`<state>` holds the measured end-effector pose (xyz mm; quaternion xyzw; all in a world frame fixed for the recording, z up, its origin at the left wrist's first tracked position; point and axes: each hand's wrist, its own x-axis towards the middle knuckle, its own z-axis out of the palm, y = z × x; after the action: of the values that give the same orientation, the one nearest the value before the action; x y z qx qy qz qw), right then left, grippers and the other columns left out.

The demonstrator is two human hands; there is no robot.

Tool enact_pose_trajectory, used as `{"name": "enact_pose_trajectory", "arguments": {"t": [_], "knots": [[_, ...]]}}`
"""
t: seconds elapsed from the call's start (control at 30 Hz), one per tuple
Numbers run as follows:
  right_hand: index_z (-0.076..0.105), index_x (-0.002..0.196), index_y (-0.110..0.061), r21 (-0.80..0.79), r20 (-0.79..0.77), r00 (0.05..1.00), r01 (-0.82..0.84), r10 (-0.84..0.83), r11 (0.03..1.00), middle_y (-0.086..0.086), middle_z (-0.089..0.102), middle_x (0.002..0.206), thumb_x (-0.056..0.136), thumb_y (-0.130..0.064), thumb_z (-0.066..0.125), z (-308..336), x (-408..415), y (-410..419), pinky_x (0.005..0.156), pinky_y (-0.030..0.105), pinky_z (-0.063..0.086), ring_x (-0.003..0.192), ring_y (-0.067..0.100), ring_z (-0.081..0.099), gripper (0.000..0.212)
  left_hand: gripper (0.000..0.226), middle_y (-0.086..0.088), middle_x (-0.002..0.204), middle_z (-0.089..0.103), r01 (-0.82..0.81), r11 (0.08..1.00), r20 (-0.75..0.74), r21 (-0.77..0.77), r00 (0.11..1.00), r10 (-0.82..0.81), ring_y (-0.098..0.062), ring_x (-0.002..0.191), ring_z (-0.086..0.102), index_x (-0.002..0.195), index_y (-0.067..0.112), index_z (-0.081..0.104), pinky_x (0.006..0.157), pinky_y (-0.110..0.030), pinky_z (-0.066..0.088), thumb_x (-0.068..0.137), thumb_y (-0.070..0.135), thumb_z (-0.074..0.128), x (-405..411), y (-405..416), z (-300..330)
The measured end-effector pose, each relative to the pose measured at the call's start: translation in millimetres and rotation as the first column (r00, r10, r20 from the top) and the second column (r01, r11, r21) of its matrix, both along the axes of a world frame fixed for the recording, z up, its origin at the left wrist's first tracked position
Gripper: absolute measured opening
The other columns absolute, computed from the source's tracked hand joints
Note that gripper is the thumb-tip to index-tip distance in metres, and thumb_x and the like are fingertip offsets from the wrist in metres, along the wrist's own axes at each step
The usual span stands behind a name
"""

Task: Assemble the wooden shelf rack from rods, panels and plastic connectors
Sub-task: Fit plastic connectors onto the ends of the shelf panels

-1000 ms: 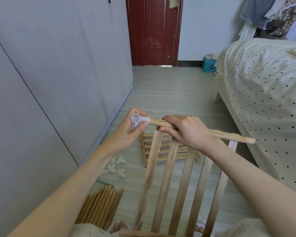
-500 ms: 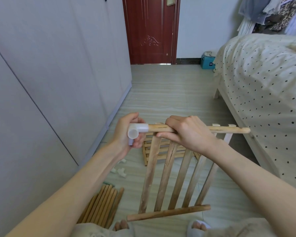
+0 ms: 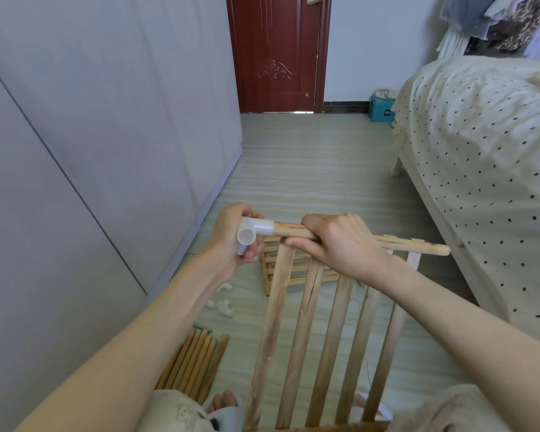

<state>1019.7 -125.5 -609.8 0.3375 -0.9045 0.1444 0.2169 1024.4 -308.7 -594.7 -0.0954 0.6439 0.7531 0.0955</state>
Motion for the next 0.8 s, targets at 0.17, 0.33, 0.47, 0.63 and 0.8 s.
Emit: {"name": "enact_pose_trajectory", "arguments": {"t": [0.17, 0.33, 0.47, 0.63, 0.8], "knots": [[0.036, 0.075, -0.019, -0.074, 0.117, 0.993, 0.036, -0.027, 0.997, -0.009, 0.037, 0.059, 0.081, -0.063, 0.028, -15, -14, 1, 0.053, 0.031, 0.028, 0.062, 0.033, 0.054, 0.045, 0.049, -0.002, 0.039, 0.051, -0.135, 0.99, -0.082, -0.046, 0.988, 0.131, -0.011, 0.032, 0.044, 0.072, 0.01, 0.053, 0.038, -0.017, 0.035, 0.101, 0.037, 0.023, -16, 4, -4], [0.039, 0.079, -0.02, -0.263, 0.235, 0.952, 0.255, -0.194, 0.931, -0.01, 0.043, 0.06, 0.094, -0.045, 0.042, -23, -33, 25, 0.058, 0.034, 0.031, 0.063, 0.029, 0.048, 0.029, 0.039, 0.01, 0.071, 0.066, -0.089, 0.82, -0.232, -0.565, 0.971, -0.054, -0.01, 0.072, 0.061, 0.096, 0.018, 0.057, 0.069, -0.027, 0.043, 0.102, 0.037, 0.023, -28, -10, -37], [0.048, 0.084, -0.014, -0.518, 0.443, 0.889, 0.358, -0.113, 0.777, -0.003, 0.049, 0.068, 0.097, -0.035, 0.041, -31, -37, 39, 0.066, 0.036, 0.039, 0.069, 0.022, 0.049, 0.026, 0.036, 0.008, 0.114, 0.052, 0.171, 0.398, -0.024, -0.901, 0.898, -0.44, -0.014, 0.103, 0.051, 0.125, 0.019, 0.044, 0.082, -0.028, 0.038, 0.1, 0.041, 0.031, -24, -28, -66], [0.053, 0.101, -0.006, -0.506, 0.614, 0.778, 0.515, -0.13, 0.692, 0.008, 0.057, 0.088, 0.1, -0.037, 0.035, -48, -44, 50, 0.077, 0.04, 0.044, 0.084, 0.025, 0.055, 0.036, 0.023, -0.005, 0.081, 0.061, 0.105, 0.309, -0.077, -0.945, 0.848, -0.525, -0.024, 0.078, 0.056, 0.077, 0.023, 0.043, 0.071, -0.036, 0.042, 0.1, 0.024, 0.04, -26, -32, -69], [0.056, 0.105, -0.01, 0.395, 0.636, 0.463, 0.492, -0.617, 0.776, 0.01, 0.061, 0.107, 0.099, -0.038, 0.029, -67, -41, 58, 0.078, 0.035, 0.045, 0.09, 0.03, 0.06, 0.04, 0.021, -0.003, 0.085, 0.054, 0.211, 0.164, 0.091, -0.964, 0.837, -0.539, -0.024, 0.082, 0.052, 0.08, 0.023, 0.042, 0.067, -0.032, 0.035, 0.1, 0.026, 0.04, -35, -19, -96]]}}
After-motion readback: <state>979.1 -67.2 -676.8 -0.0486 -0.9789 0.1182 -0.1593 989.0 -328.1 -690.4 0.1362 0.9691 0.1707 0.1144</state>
